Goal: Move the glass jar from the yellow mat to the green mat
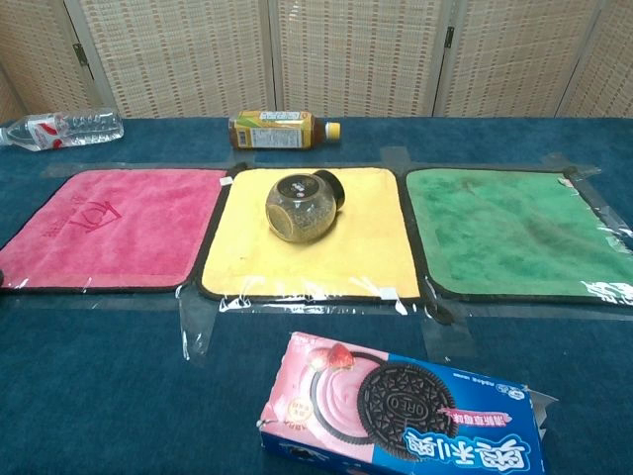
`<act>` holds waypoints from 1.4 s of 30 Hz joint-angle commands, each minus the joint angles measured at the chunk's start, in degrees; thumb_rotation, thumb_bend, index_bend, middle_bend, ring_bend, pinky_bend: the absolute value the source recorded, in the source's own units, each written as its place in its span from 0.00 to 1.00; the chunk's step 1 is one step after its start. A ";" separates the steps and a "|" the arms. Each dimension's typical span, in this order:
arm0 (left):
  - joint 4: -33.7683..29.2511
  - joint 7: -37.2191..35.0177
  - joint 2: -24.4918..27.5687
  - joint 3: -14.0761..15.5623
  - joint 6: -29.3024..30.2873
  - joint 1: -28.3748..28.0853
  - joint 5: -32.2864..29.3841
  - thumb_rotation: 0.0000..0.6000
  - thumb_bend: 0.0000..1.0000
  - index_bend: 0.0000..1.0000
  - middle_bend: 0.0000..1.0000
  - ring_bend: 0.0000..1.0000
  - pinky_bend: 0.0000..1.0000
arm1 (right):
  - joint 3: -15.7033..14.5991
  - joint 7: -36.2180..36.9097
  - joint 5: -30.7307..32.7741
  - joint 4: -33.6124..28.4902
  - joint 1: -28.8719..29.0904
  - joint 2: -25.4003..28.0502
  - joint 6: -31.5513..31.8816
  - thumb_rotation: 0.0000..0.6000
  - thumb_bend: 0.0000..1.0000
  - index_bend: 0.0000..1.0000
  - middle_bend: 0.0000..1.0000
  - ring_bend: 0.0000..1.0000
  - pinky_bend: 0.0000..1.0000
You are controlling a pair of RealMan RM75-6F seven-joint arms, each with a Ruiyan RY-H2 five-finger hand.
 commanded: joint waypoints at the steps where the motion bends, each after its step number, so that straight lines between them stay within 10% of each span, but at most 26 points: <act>1: 0.10 0.09 -0.11 0.00 -0.17 -0.11 -0.08 1.00 0.45 0.20 0.10 0.15 0.06 | 0.03 -0.19 -0.06 -0.08 0.08 0.02 0.02 1.00 0.51 0.10 0.12 0.17 0.10; 22: -0.22 -0.64 0.10 0.11 1.06 0.42 0.41 1.00 0.45 0.20 0.10 0.15 0.06 | 1.30 -2.81 -3.73 -2.45 6.31 2.79 -4.76 1.00 0.51 0.11 0.12 0.17 0.10; 42: 0.30 -3.05 1.44 0.85 3.65 2.71 1.20 1.00 0.45 0.20 0.10 0.15 0.06 | 11.57 -20.38 -1.51 -8.77 36.71 -1.36 -39.44 1.00 0.51 0.14 0.12 0.10 0.08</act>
